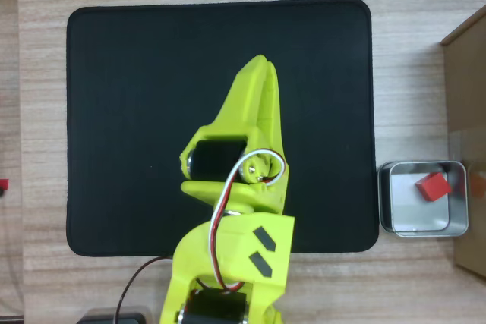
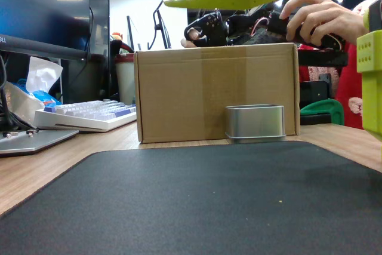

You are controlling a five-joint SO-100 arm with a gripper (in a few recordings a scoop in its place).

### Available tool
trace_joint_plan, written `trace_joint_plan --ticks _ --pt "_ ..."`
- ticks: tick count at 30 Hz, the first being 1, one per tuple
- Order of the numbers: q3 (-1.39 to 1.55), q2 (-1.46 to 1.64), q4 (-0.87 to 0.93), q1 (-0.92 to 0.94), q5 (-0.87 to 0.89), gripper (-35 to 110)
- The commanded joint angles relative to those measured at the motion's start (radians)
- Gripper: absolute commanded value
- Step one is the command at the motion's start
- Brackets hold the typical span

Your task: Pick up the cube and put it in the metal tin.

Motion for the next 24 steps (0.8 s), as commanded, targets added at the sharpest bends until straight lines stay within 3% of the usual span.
trace_joint_plan --ticks 1,5,13,24 --pt "0.051 0.057 0.008 -0.002 0.041 0" --pt "0.167 0.152 0.011 -0.054 0.118 0" --pt "0.198 0.152 0.224 -0.146 0.225 0" --pt "0.278 0.153 0.288 -0.095 0.376 0"
